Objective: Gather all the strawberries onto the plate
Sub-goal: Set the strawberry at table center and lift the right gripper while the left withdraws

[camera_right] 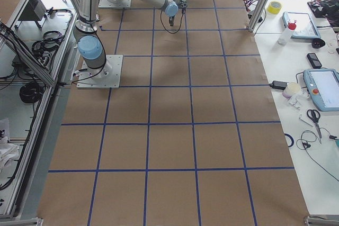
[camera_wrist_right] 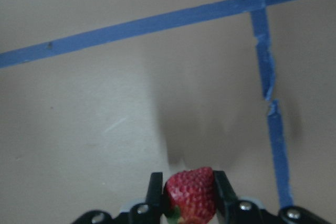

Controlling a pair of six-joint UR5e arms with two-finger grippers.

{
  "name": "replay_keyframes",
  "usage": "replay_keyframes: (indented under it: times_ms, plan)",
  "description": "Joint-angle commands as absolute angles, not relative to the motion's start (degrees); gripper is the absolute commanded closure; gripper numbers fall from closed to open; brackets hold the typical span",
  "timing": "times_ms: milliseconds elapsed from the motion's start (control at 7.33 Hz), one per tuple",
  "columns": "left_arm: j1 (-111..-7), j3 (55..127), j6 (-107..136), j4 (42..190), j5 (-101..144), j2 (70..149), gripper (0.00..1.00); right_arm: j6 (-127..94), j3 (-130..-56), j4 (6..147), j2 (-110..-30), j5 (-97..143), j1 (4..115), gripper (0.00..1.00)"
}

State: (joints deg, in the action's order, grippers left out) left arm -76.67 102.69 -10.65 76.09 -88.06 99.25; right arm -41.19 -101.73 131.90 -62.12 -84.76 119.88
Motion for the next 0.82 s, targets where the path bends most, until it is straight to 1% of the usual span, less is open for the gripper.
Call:
replay_keyframes:
  times_ms: [0,136,273,409,545,682]
  plan:
    - [-78.4,102.6,-9.6,76.6,-88.3,98.9,0.00,-42.1,-99.1,132.2,-59.5,-82.4,121.1,0.46]
    - [-78.4,102.6,-9.3,76.6,-88.3,99.1,0.00,-41.7,-99.4,132.2,-59.9,-82.9,121.1,0.00]
    - [-78.5,102.6,-8.9,76.6,-88.0,99.1,0.00,-37.6,-99.7,131.8,-60.5,-83.1,120.8,0.00]
    - [-78.7,102.7,-8.0,76.6,-87.8,99.1,0.00,-32.6,-100.3,130.5,-63.4,-83.6,119.5,0.00]
    - [-79.1,102.8,-7.7,76.7,-87.7,99.2,0.00,-28.6,-100.5,124.1,-68.0,-88.4,115.2,0.00]
    - [-80.6,104.8,-5.2,76.4,-87.5,99.1,0.00,-22.0,-100.6,116.5,-73.9,-88.9,109.7,0.00]
